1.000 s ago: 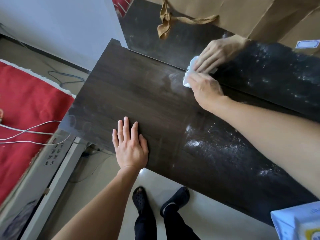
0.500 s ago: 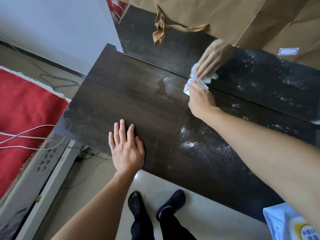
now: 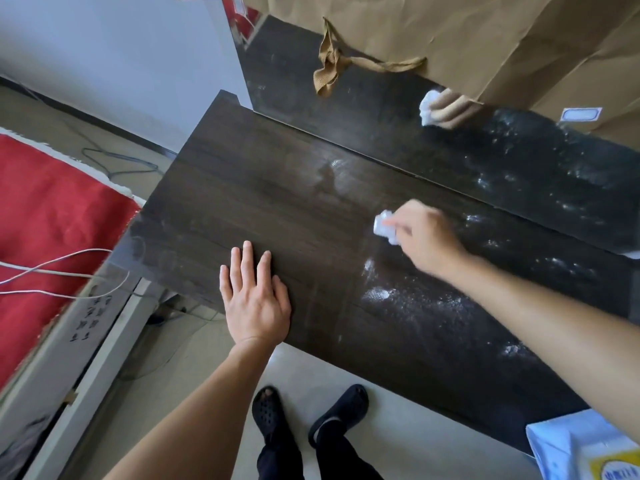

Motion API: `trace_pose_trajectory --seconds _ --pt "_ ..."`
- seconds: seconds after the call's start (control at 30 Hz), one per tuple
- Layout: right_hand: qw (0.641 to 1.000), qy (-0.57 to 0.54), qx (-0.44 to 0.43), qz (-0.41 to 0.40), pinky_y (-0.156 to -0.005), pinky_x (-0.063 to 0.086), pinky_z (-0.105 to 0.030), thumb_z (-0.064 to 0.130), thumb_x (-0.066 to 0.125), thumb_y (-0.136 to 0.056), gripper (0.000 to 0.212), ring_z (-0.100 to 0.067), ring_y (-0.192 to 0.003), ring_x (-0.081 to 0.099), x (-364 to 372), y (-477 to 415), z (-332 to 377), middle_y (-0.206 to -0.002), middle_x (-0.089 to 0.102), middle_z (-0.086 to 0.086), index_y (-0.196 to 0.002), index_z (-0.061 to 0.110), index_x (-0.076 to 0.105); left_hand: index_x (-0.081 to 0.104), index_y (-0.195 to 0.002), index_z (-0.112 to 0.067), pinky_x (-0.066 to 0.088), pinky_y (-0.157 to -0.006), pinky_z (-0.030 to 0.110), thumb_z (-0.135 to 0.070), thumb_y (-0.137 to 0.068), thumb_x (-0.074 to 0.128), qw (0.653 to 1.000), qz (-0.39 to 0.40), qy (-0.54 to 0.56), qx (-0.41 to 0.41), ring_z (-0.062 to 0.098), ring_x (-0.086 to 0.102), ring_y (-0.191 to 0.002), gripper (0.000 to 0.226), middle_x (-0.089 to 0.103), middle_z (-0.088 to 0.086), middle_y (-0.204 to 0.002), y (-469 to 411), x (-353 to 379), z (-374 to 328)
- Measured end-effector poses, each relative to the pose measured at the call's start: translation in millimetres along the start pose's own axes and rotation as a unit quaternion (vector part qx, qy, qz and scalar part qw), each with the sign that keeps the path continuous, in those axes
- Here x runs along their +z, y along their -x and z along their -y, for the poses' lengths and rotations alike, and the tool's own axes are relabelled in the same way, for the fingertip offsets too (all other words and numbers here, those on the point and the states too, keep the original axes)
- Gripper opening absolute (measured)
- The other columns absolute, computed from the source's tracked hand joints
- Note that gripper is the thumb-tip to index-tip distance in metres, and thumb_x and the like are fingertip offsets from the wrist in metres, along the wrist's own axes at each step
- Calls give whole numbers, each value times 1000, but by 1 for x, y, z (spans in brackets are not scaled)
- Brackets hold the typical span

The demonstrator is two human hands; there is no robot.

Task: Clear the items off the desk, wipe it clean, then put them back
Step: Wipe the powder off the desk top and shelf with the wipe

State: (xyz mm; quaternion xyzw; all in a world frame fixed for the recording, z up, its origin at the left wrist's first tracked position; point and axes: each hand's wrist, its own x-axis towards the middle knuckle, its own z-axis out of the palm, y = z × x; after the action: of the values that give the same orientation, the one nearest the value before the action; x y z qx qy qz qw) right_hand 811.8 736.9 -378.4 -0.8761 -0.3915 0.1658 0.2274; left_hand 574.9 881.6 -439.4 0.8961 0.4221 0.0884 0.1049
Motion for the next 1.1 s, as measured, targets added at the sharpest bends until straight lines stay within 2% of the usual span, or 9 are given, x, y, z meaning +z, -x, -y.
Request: trace_pose_trajectory --seconds 0.07,0.17,0.27,0.37,0.43,0.57,0.67,0.97,1.1 --pt "994 26 60 -86 -75 47 -38 6 53 -83 22 -35 -85 59 -1 -49 -2 -92 60 -19 -86 15 73 52 -130 -11 15 -117 48 -28 -92 36 1000 -4 -1 3 30 23 -143 45 34 13 -151 1 1 1" --pt "984 98 108 -98 -79 41 -37 1 52 -84 26 -37 -96 52 17 -73 1 -104 55 -18 -94 16 71 52 -129 -12 16 -117 48 -28 -92 37 1000 -8 -2 7 30 24 -142 44 35 13 -151 1 2 1" --pt "992 102 16 -66 -70 46 -37 -6 53 -78 32 -33 -86 51 36 -19 11 -96 55 -12 -94 16 72 52 -129 -12 15 -117 47 -27 -92 38 1000 -8 0 4 30 24 -142 43 34 13 -151 -1 3 1" --pt "991 57 -106 52 -59 50 -37 -10 56 -74 39 -24 -82 49 44 70 25 -89 54 -4 -98 16 70 52 -130 -11 15 -117 48 -27 -92 38 1000 -8 0 6 31 24 -143 43 34 13 -151 0 2 0" --pt "987 37 -116 101 -61 50 -36 -8 59 -76 36 -23 -82 50 35 82 19 -88 55 -3 -99 16 71 52 -130 -11 14 -117 48 -28 -92 35 1000 -7 3 5 31 23 -143 45 34 14 -151 0 1 -1" --pt "998 50 18 -41 -74 48 -40 -7 51 -82 35 -35 -83 53 18 27 -11 -90 59 -13 -100 12 73 51 -130 -12 12 -117 47 -29 -91 33 1000 -3 9 5 30 23 -143 46 33 13 -152 1 1 0" --pt "996 79 -1 -50 -68 50 -41 -14 55 -75 41 -32 -81 51 34 43 -2 -91 58 -12 -98 15 73 50 -131 -12 12 -117 46 -29 -91 32 1000 1 11 7 30 22 -143 47 32 13 -152 1 2 1" --pt "980 16 -98 171 -64 36 -25 2 42 -85 36 -16 -81 47 43 201 41 -91 56 -1 -97 19 71 49 -132 -11 13 -116 49 -24 -91 40 1000 8 17 16 32 22 -142 44 32 15 -152 2 1 3" --pt "996 -70 24 49 -65 48 -28 10 59 -88 16 -16 -69 61 19 110 53 -82 64 -5 -83 13 74 49 -132 -11 13 -117 50 -25 -92 39 1000 11 18 16 32 22 -143 44 32 15 -152 1 2 6"
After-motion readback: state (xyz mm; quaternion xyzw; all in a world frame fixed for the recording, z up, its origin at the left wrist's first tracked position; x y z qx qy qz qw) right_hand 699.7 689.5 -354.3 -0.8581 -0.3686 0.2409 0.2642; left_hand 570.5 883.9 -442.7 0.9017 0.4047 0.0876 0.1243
